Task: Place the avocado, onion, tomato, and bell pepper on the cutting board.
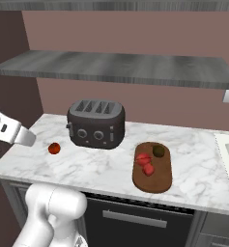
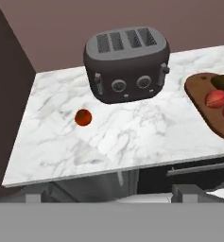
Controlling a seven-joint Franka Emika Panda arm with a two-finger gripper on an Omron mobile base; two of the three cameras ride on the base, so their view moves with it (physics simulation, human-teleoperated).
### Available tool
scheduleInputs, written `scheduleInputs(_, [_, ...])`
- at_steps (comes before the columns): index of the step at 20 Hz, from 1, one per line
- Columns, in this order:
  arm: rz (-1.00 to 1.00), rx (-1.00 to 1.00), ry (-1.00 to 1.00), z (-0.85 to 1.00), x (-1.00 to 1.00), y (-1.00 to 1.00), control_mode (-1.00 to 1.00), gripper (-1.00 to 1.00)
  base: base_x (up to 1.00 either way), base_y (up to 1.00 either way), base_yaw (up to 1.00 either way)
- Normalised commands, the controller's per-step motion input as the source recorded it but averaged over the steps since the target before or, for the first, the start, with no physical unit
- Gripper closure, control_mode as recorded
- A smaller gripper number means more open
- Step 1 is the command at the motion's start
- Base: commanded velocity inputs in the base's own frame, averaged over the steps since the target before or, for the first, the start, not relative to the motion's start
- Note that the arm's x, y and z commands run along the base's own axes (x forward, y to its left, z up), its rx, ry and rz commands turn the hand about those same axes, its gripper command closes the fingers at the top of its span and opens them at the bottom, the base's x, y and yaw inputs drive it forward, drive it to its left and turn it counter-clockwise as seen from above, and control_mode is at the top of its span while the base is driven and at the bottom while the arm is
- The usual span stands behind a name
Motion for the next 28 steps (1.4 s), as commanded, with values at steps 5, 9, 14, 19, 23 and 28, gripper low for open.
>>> scheduleInputs(5, [0.21,0.01,0.08,0.0,0.05,0.39,-1.0,-1.0,0.0,0.0,0.0])
scheduleInputs(9, [0.14,-0.01,0.0,-0.05,0.08,0.25,-1.0,-1.0,0.0,0.0,0.0])
scheduleInputs(14, [0.11,0.0,0.0,-0.32,0.18,0.0,-1.0,-1.0,0.0,0.0,0.0])
scheduleInputs(19, [0.03,0.0,0.0,-0.28,0.26,0.0,-1.0,-1.0,0.0,0.0,0.0])
scheduleInputs(23, [0.0,-0.02,0.0,-0.04,0.38,0.0,-1.0,-1.0,0.0,0.0,0.0])
scheduleInputs(28, [0.0,-0.01,0.01,-0.04,0.41,0.0,-1.0,-1.0,0.0,0.0,0.0])
